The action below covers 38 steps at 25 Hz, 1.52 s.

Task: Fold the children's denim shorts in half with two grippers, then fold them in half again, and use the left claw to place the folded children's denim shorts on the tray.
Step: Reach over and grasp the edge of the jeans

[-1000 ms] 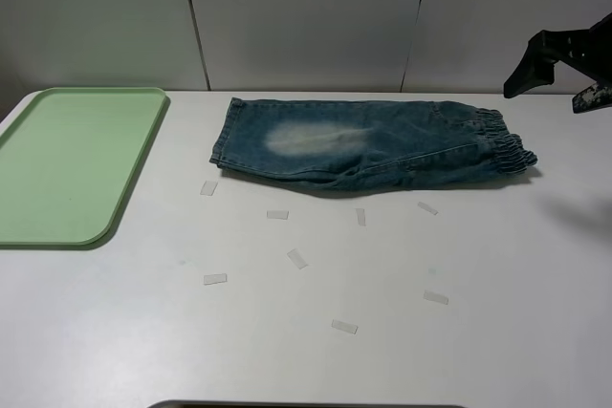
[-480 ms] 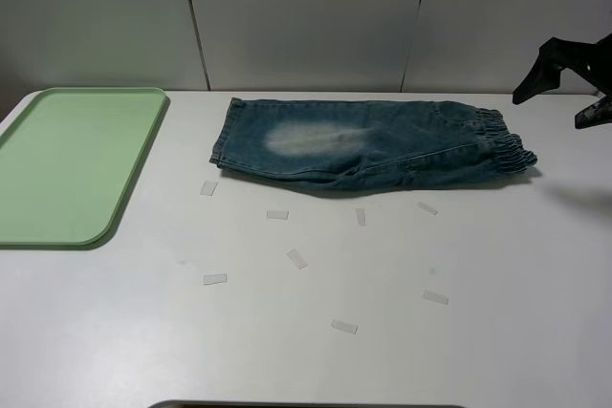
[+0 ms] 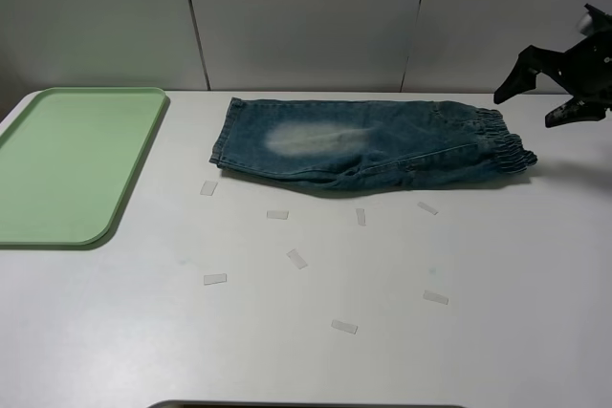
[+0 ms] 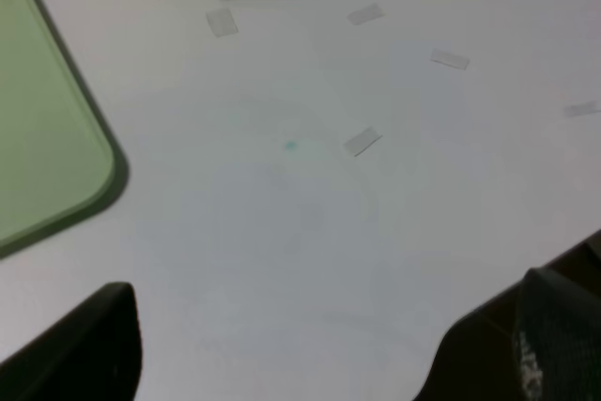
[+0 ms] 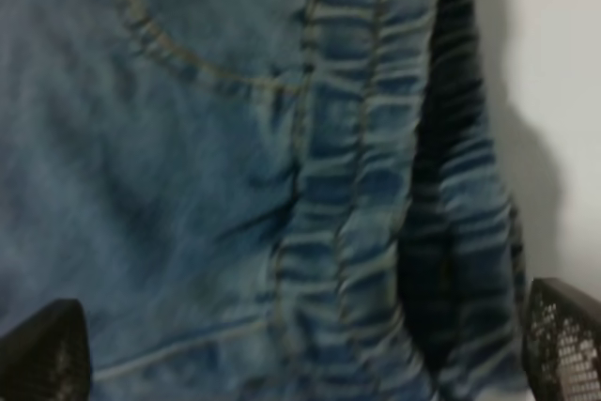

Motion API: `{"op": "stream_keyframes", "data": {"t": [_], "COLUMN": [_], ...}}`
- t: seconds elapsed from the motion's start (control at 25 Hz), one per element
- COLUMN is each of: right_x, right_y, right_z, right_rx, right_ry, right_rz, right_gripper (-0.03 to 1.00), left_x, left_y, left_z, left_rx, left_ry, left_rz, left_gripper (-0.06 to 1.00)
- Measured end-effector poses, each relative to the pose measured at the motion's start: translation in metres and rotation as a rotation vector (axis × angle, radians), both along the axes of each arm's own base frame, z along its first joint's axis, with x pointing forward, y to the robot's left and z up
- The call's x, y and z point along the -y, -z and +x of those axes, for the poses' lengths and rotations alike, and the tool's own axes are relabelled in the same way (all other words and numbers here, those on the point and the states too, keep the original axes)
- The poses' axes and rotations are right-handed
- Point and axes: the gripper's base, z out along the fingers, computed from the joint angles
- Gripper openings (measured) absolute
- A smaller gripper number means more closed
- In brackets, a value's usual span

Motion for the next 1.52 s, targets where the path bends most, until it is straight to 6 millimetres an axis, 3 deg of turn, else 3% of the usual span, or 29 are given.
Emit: {"op": "stream_keyframes", "data": {"t": [0.16,0.48,0.84,1.2,1.52], "right_x": [0.01,0.04,0.044,0.043,0.053], "right_y": [0.019,0.048,0.072,0.07,0.044], "right_z": [0.008,0.005,0.005,0.005,0.005], "right_rx": [-0.027,-0.084,-0.136,-0.134,-0.075], "right_ry": [0.015,0.088,0.107,0.122,0.145], "right_rz": [0.002,-0.065,-0.042,-0.023,-0.037], "right_gripper": [0.69,0.69,0.69,0.69,0.69], "left_x": [0.0,0.0,0.0,0.0,0.0], "left_y": [0.0,0.0,0.0,0.0,0.0], "left_z": [0.0,0.0,0.0,0.0,0.0], "left_rx": [0.001,0.001,0.001,0.001,0.001], "left_ry": [0.0,0.0,0.0,0.0,0.0], "left_rz": [0.0,0.0,0.0,0.0,0.0], "left_gripper": [0.79,0.79,0.79,0.79,0.79]}}
